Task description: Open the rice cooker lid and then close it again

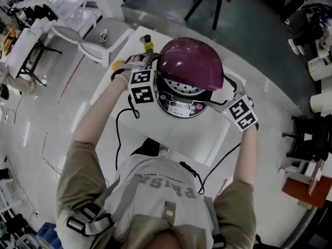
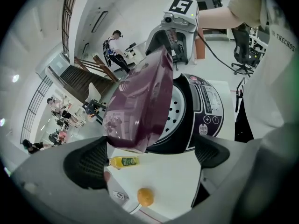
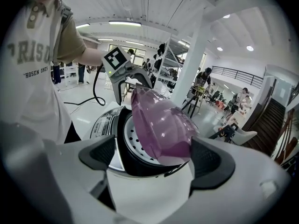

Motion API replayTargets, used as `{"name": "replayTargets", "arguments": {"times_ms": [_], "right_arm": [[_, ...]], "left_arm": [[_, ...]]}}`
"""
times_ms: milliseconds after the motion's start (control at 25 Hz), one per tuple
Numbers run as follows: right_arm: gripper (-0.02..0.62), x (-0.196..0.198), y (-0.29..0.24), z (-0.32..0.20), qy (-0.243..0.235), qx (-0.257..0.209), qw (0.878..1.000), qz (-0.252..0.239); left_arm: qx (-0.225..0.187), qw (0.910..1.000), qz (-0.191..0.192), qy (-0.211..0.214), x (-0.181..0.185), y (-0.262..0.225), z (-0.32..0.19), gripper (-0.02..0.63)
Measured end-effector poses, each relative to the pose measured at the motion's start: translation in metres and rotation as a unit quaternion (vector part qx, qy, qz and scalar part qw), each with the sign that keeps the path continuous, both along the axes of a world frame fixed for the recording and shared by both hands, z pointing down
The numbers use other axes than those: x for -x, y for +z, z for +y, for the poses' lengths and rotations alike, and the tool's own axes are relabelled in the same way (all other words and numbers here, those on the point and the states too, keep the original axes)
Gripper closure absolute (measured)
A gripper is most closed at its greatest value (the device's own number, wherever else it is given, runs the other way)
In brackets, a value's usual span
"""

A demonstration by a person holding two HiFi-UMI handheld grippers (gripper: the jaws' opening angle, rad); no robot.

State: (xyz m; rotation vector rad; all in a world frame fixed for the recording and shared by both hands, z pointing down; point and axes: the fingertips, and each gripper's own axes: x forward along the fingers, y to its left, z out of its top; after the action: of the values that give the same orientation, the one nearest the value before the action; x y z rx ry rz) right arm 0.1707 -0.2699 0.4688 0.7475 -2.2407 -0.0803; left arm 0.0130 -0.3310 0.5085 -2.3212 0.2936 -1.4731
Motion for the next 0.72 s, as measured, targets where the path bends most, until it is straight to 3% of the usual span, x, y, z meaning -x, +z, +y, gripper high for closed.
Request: {"name": "replayTargets", "arguments": {"times_ms": [720], "right_arm": [[0.114, 0.006, 0.032, 0.031, -0.048, 0.080, 0.995, 0.036]], "left_arm": [[0.045, 0.9961, -0.066, 0.037, 0.012, 0.030, 0.024, 0.008]]}}
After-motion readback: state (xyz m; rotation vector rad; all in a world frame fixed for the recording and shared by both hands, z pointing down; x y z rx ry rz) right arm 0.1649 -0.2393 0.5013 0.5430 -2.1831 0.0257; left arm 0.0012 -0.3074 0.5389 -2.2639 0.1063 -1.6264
